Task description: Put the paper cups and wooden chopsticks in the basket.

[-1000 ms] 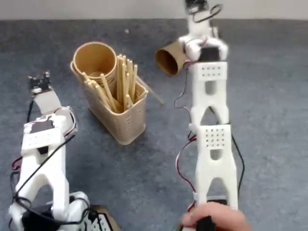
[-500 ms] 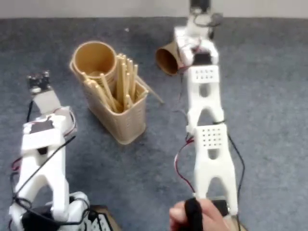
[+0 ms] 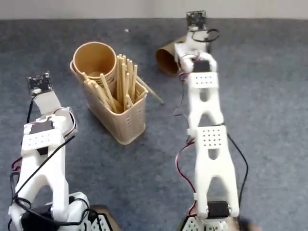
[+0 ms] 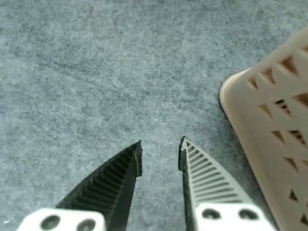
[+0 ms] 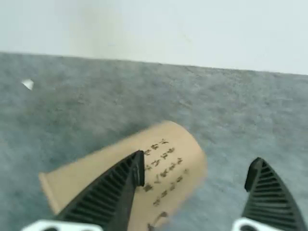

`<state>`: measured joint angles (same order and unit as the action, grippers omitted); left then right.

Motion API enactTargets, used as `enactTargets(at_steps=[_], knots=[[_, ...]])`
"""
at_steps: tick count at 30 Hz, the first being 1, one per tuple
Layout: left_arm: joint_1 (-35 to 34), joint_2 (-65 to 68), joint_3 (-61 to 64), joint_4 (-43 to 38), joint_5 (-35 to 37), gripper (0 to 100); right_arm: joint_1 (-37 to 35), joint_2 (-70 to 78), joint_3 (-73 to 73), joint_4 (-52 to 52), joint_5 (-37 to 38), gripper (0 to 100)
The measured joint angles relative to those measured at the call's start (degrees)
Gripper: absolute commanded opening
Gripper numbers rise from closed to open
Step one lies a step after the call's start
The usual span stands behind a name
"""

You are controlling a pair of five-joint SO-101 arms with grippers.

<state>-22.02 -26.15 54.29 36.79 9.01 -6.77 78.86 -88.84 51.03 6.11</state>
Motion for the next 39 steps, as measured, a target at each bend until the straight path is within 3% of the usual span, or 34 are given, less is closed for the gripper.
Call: enactTargets(at_steps=[7, 10, 12, 19, 30, 39], knots=[[0.0, 0.0, 0.0, 0.0, 0.0, 15, 13.5, -0.4, -5.5, 29.8, 1.4, 32.8], [0.0, 0.0, 0.0, 0.0, 0.0, 15, 19.3, -8.4, -5.6, 43.2, 1.4, 32.8], [0.0, 0.0, 0.0, 0.0, 0.0, 15, 21.6, -15.1, -5.7, 46.9, 1.4, 32.8], [0.0, 0.0, 0.0, 0.0, 0.0, 15, 21.5, -25.4, -6.3, 49.1, 1.4, 33.1], [0.0, 0.0, 0.0, 0.0, 0.0, 15, 19.1, -4.6, -7.0, 42.1, 4.6, 33.2], [0.0, 0.0, 0.0, 0.0, 0.0, 15, 19.1, -2.7, -8.1, 44.0, 4.6, 32.9]])
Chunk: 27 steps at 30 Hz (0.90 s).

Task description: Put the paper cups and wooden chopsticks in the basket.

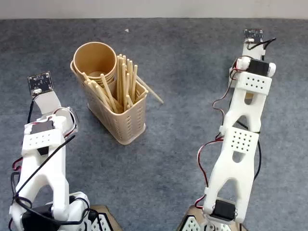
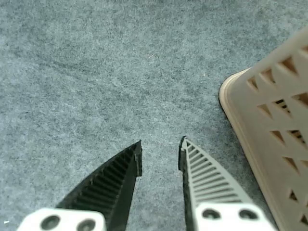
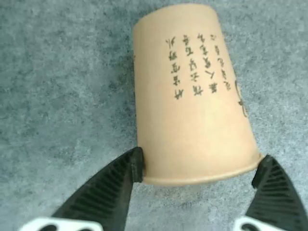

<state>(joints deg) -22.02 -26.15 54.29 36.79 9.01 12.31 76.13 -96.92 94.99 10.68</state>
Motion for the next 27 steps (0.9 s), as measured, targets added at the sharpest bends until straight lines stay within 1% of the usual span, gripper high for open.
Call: enactTargets(at_steps=[2, 4, 8, 12, 18, 22, 27], knots=[[0.0, 0.0, 0.0, 0.0, 0.0, 15, -0.1, -0.7, 0.6, 2.3, -0.3, 32.9], [0.0, 0.0, 0.0, 0.0, 0.0, 15, -0.5, 0.2, 1.1, 4.5, -2.9, 32.8], [0.0, 0.0, 0.0, 0.0, 0.0, 15, -1.4, 2.4, 0.9, 5.1, -7.7, 32.8], [0.0, 0.0, 0.0, 0.0, 0.0, 15, -2.5, 5.3, 0.8, 3.3, -11.6, 32.8], [0.0, 0.0, 0.0, 0.0, 0.0, 15, -1.8, 5.9, 0.7, 0.7, -13.5, 32.8], [0.0, 0.0, 0.0, 0.0, 0.0, 15, -1.1, 5.6, 0.7, 4.5, -12.7, 32.8], [0.0, 0.0, 0.0, 0.0, 0.0, 15, 0.8, 4.0, 0.9, 5.1, -12.6, 32.8]])
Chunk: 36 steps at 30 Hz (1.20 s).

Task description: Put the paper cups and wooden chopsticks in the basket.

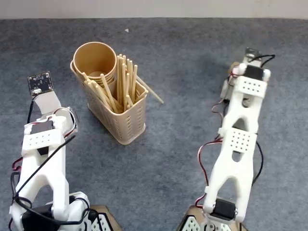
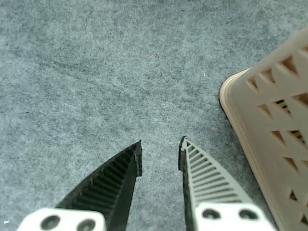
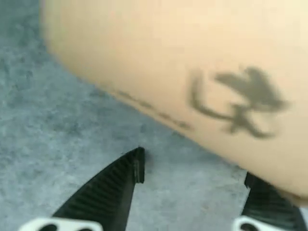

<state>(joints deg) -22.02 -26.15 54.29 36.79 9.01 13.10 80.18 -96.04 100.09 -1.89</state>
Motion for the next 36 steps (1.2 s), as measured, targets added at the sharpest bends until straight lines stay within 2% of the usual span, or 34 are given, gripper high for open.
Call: enactTargets(at_steps=[5, 11, 16, 18, 23, 24, 30, 36], knots=[[0.0, 0.0, 0.0, 0.0, 0.0, 15, 3.7, -4.7, 0.0, 0.0, -0.9, 32.8], [0.0, 0.0, 0.0, 0.0, 0.0, 15, 2.5, -10.0, 0.0, -0.5, -1.5, 32.8], [0.0, 0.0, 0.0, 0.0, 0.0, 15, 0.4, -10.0, 0.0, -9.1, -1.5, 32.7], [0.0, 0.0, 0.0, 0.0, 0.0, 15, 0.1, -9.7, 1.4, -12.1, -1.5, 28.9], [0.0, 0.0, 0.0, 0.0, 0.0, 15, 0.1, -5.9, 2.5, -17.1, -1.8, 1.9], [0.0, 0.0, 0.0, 0.0, 0.0, 15, 0.1, -5.4, 2.6, -17.3, -1.8, 0.0], [0.0, 0.0, 0.0, 0.0, 0.0, 15, 0.2, -4.7, 2.6, -17.5, -1.3, 0.5], [0.0, 0.0, 0.0, 0.0, 0.0, 15, 1.8, -6.8, 1.4, -14.4, 8.3, 0.5]])
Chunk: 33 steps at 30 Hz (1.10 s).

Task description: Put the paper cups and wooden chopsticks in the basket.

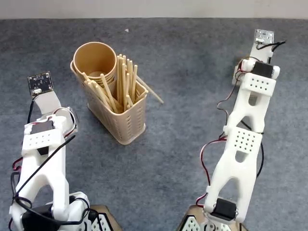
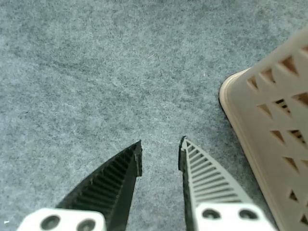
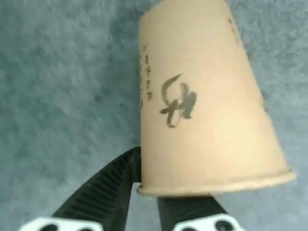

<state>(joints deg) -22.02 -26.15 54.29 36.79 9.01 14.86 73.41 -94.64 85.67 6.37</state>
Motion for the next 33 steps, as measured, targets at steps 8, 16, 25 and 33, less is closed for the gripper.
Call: enactTargets(at_steps=[8, 16, 25, 33], knots=[[0.0, 0.0, 0.0, 0.0, 0.0, 15, 0.3, -23.0, 0.0, 10.2, 4.8, 0.5], [0.0, 0.0, 2.1, -3.9, 0.0, 15, -14.0, -48.9, 1.0, 14.7, 8.4, 0.5], [0.0, 0.0, 2.7, -5.9, 0.0, 15, -45.5, -72.8, 29.0, 14.4, 10.9, 0.5], [0.0, 0.0, 2.7, -5.9, 0.0, 15, -55.1, -74.0, 43.6, 8.7, 11.3, 0.5]])
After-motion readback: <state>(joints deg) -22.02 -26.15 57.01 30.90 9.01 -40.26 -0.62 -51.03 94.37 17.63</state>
